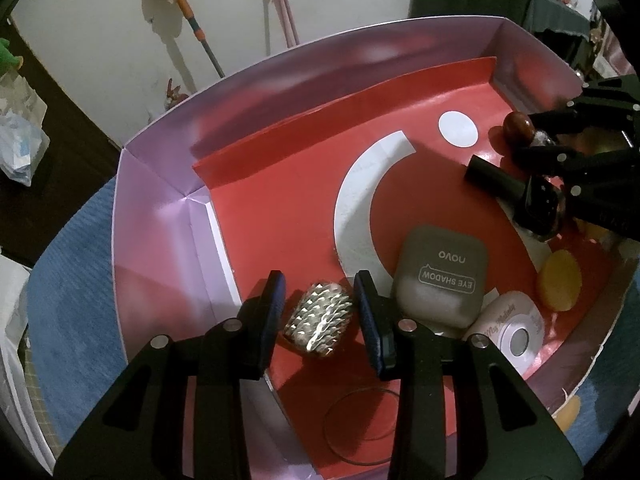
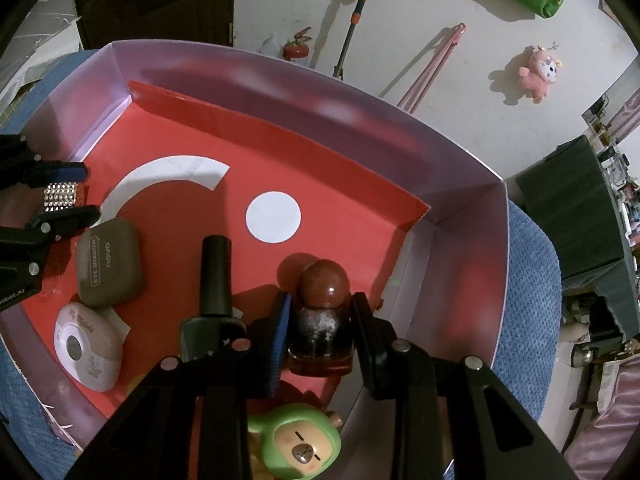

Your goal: Organize rigid objects

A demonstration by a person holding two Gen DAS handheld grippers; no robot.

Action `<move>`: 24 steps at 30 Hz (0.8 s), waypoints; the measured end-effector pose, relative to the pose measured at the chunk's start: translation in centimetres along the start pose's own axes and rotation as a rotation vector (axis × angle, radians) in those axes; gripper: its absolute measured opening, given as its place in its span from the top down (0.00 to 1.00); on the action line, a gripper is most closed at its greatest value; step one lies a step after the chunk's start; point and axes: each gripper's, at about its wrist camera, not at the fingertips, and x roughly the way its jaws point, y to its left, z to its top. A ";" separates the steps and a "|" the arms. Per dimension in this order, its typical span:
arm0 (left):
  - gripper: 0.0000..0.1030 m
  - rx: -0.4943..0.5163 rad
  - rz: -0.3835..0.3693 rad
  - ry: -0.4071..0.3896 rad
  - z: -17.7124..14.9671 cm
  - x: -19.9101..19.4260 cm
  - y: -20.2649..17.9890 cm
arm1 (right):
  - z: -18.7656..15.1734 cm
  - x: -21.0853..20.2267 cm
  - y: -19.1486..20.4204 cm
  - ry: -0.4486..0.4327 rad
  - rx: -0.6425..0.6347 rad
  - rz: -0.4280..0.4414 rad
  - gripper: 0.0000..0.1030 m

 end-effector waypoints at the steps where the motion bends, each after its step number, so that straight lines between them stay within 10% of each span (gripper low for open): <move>1: 0.57 0.001 0.005 -0.001 0.0 0.0 -0.1 | 0.0 0.0 0.0 0.000 0.001 0.001 0.68; 24: 0.45 0.005 0.017 -0.049 -0.4 -1.1 -0.1 | -0.1 -1.1 0.5 -0.004 0.002 0.003 0.51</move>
